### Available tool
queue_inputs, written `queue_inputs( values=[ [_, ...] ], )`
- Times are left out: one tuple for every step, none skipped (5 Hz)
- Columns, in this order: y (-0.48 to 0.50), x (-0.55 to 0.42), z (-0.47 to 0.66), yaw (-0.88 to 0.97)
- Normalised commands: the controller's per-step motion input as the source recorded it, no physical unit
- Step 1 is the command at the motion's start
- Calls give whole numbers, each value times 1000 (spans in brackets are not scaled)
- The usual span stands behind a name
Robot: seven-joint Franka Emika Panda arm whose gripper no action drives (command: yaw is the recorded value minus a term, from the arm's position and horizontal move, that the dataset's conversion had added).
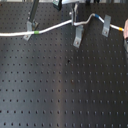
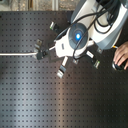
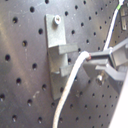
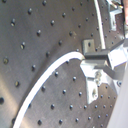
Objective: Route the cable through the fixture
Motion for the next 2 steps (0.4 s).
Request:
queue_inputs(
  values=[
    [0, 0, 58, 1000],
    [0, 0, 0, 974]
  ],
)
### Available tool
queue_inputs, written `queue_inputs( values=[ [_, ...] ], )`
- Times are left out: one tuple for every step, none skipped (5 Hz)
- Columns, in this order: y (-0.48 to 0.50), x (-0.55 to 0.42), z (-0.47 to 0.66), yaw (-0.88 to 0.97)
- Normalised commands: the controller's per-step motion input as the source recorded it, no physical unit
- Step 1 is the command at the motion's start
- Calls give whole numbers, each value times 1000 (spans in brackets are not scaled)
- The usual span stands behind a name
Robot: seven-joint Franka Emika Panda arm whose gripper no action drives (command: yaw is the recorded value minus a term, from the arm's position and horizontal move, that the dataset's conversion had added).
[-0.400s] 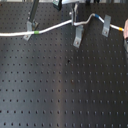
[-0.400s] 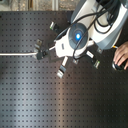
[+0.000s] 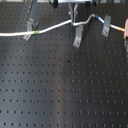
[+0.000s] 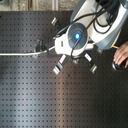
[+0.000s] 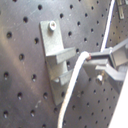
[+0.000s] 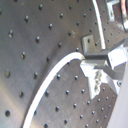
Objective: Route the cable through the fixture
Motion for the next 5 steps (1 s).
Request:
queue_inputs(
  values=[
    [0, -1, -107, 920],
    [2, -47, -253, 834],
    [-13, -61, -268, 814],
    [-45, -112, -275, 743],
    [-23, -147, -145, 734]
  ],
)
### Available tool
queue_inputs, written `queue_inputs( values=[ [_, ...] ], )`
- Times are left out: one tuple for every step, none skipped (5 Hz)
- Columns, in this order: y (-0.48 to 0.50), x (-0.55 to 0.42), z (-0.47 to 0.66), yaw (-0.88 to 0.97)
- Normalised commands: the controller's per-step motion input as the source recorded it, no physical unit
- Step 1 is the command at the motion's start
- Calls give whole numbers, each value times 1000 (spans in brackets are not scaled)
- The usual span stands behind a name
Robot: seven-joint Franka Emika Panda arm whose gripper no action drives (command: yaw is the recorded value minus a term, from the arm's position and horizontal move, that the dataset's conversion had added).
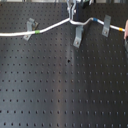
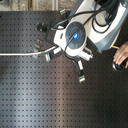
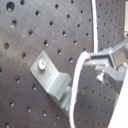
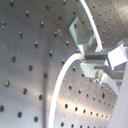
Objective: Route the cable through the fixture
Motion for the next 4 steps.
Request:
queue_inputs(
  values=[
    [-87, -211, -68, 643],
    [-20, -407, -1, 523],
    [167, -646, 12, 283],
    [113, -584, 15, 194]
  ],
)
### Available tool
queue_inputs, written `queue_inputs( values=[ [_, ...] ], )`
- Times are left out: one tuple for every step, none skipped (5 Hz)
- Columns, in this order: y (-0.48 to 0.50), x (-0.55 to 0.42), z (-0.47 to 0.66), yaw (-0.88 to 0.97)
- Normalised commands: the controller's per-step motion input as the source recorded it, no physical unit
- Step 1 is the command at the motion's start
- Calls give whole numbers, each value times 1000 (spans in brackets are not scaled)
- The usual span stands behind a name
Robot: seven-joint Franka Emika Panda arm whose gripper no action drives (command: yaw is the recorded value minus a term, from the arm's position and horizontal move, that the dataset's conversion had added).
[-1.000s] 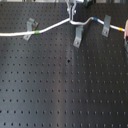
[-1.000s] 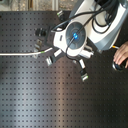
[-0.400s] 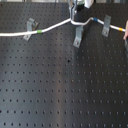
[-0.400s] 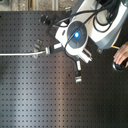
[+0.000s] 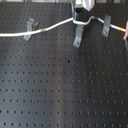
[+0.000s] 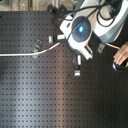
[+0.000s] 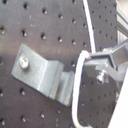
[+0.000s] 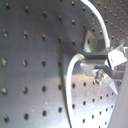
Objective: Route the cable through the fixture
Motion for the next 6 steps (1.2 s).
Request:
queue_inputs(
  values=[
    [-152, -327, -139, 220],
    [-180, -210, -385, 280],
    [-157, -208, -578, 226],
    [-84, -120, -478, 263],
    [-168, -26, -393, 291],
    [-262, 88, -217, 246]
  ],
)
